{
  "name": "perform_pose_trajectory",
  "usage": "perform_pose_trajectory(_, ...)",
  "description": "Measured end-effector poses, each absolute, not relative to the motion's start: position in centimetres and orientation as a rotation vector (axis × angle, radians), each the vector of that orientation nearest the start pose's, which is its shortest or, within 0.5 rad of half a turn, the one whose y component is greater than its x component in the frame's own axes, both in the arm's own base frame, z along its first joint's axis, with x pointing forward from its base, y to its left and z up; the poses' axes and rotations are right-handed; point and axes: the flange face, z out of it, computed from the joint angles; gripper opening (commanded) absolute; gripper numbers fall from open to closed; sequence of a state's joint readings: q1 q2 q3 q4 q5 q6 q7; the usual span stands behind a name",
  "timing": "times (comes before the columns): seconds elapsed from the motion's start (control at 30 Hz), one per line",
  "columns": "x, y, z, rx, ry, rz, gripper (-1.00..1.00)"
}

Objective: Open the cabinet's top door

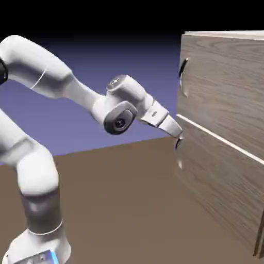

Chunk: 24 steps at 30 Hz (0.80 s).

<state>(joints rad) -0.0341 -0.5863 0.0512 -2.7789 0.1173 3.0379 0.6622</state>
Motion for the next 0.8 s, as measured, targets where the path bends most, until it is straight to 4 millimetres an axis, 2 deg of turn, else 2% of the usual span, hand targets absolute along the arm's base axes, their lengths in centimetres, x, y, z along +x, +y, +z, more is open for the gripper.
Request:
perform_pose_trajectory(0.4,39.1,-1.4,56.3,-2.227,0.983,-1.327,0.0)
perform_pose_trajectory(0.6,38.6,-0.9,59.5,-2.13,0.971,-1.431,0.0)
perform_pose_trajectory(0.8,38.2,0.3,61.9,-2.04,0.947,-1.524,0.0)
